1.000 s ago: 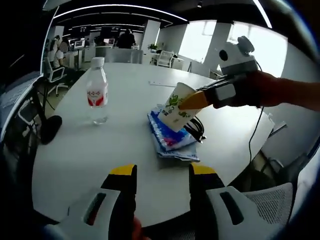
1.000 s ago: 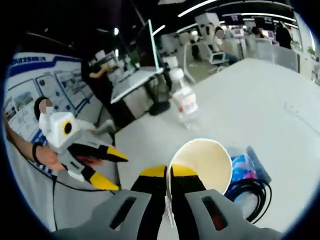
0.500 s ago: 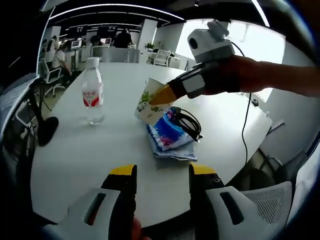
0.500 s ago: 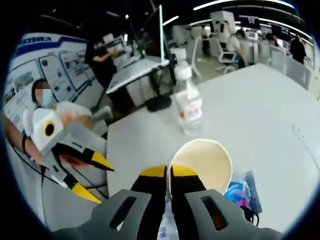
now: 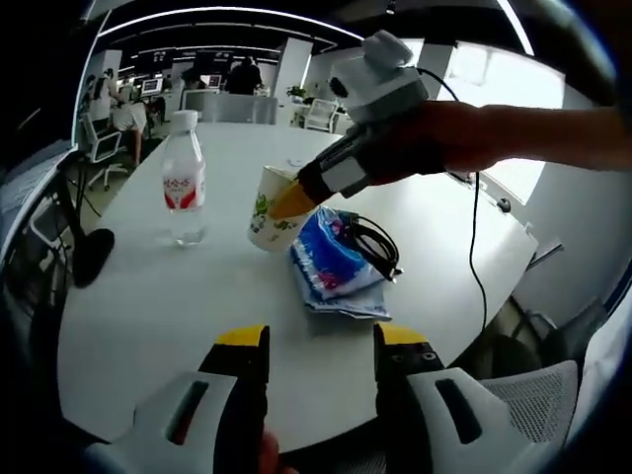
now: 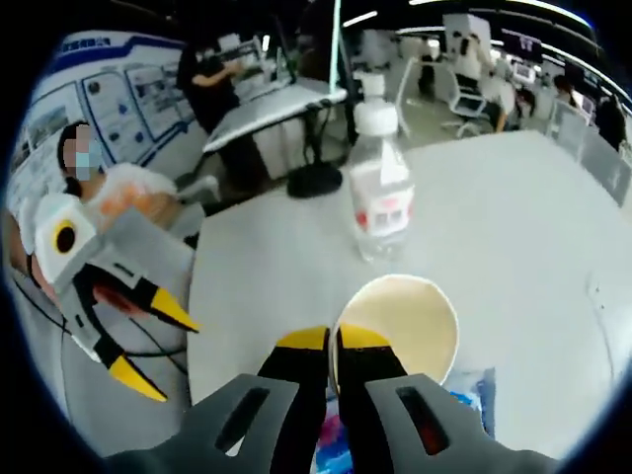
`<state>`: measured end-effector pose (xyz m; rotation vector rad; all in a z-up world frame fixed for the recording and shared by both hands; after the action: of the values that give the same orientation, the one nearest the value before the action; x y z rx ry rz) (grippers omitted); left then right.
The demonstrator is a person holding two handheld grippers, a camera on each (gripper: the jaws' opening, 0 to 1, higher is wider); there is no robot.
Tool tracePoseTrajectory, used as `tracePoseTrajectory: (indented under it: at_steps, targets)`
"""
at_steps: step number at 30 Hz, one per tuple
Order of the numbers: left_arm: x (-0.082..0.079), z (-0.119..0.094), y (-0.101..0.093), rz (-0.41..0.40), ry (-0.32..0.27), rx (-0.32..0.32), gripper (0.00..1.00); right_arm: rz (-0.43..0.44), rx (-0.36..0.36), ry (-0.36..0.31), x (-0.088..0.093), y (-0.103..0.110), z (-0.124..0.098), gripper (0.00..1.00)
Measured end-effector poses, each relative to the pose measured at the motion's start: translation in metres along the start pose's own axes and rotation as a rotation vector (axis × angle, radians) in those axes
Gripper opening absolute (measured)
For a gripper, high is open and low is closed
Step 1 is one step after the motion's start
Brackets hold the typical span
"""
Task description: Arrange the tabletop items into an orderly group along one side of the table until the central work area is clear of visible clutter.
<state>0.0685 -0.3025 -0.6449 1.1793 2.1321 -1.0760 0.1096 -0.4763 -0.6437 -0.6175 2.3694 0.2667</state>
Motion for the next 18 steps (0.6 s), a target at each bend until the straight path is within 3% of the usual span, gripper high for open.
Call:
tracePoseTrajectory:
  at_steps: [6,10,18]
  targets:
    - [0.001,0.0,0.001,-0.003,0.002,0.005,0.41,-0.082,0.003,0.076,-0.001,-0.007,0.018,0.0]
    - [0.005,0.001,0.0,0.003,0.013,0.013,0.41,-0.2,0.008,0.147,-0.003,-0.01,0.027,0.0]
    - [0.008,0.0,-0.003,0.006,0.022,0.024,0.41,-0.331,0.039,0.209,-0.011,-0.022,0.04,0.0]
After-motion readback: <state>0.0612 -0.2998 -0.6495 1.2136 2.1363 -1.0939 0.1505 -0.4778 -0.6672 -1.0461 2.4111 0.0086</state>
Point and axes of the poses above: the point that each gripper's makers call its tool centre point, and the gripper's own axes: z roughly forward along the fingers, y roughly to its left, x roughly out of its underside, the point moved 7 cm from there along -z, roughly backward along the fingers, and after that the axes turned 11 degrees about -z, right-handed, at the moved point
